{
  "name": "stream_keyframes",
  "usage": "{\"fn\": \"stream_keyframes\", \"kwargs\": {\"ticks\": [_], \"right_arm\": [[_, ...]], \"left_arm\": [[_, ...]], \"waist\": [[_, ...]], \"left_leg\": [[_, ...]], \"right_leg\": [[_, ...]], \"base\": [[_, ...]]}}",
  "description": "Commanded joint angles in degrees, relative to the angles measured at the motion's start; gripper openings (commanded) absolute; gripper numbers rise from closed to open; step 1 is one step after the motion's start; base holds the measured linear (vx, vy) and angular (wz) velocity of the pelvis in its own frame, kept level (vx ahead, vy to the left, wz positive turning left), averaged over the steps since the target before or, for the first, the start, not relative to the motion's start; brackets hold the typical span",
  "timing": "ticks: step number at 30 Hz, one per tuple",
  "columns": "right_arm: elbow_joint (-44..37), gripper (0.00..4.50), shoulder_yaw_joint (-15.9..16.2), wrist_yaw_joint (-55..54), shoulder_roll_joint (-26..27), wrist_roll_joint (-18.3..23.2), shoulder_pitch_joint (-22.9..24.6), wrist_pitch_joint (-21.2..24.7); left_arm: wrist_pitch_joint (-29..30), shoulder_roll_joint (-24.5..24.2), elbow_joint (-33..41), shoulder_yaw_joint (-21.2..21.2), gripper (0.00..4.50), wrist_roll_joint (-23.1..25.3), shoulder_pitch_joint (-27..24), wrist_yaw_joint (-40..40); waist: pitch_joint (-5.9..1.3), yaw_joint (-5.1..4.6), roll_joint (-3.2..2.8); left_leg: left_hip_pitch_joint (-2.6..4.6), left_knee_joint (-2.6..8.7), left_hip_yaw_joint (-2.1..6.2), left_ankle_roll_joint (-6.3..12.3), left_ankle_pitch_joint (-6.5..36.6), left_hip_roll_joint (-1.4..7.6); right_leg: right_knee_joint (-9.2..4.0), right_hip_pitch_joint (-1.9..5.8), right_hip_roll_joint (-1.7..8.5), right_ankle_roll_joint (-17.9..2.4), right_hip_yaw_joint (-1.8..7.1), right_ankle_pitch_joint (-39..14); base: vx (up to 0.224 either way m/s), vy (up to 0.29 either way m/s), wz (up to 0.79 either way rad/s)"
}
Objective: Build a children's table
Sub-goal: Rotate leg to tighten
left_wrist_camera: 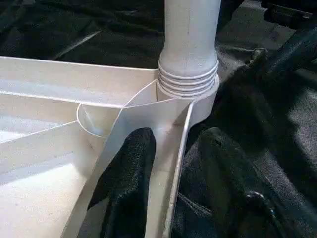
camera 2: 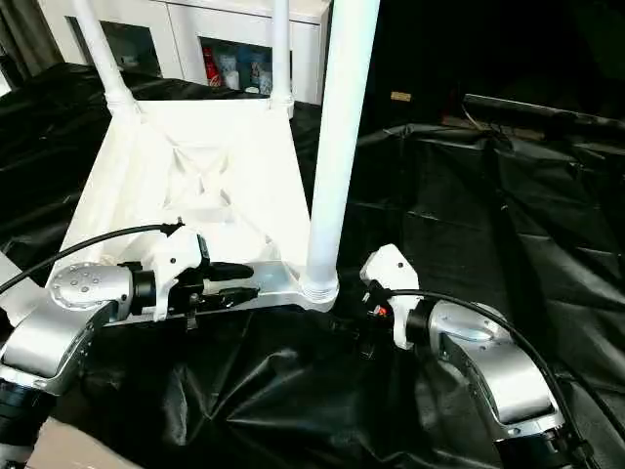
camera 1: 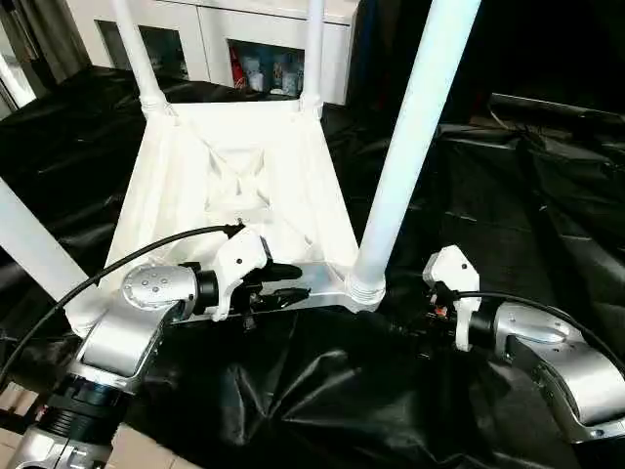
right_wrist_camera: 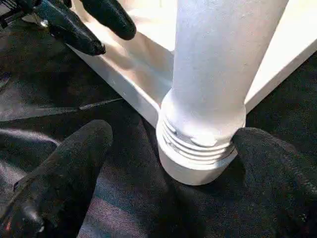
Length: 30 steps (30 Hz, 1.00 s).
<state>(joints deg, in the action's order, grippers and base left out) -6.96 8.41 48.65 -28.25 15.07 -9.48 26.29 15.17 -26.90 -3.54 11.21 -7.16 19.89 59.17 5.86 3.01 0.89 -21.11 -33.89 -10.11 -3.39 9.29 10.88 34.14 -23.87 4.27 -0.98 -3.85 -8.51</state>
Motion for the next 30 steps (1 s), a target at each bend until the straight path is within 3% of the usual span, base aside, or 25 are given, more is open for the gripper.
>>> {"fn": "stream_keyframes", "kwargs": {"ticks": [1, 30], "right_arm": [[-1.9, 4.5, 0.3, 0.2, -0.4, 0.2, -0.2, -0.3], [-1.9, 4.5, 0.3, 0.2, -0.4, 0.2, -0.2, -0.3]], "left_arm": [[0.5, -0.5, 0.7, 0.5, 1.72, -0.3, -0.2, 0.1], [0.5, -0.5, 0.7, 0.5, 1.72, -0.3, -0.2, 0.1]], "waist": [[-4.2, 0.05, -0.08], [-4.21, 0.06, -0.11]], "left_leg": [[0.74, 4.19, 0.94, 0.9, 20.0, 1.68], [0.73, 4.19, 0.92, 0.94, 19.9, 1.7]], "right_leg": [[-5.59, 2.32, 3.36, -5.5, 2.29, -29.9], [-5.56, 2.33, 3.34, -5.7, 2.32, -29.5]], "base": [[0.0, 0.0, 0.0], [0.0, 0.0, 0.0]]}}
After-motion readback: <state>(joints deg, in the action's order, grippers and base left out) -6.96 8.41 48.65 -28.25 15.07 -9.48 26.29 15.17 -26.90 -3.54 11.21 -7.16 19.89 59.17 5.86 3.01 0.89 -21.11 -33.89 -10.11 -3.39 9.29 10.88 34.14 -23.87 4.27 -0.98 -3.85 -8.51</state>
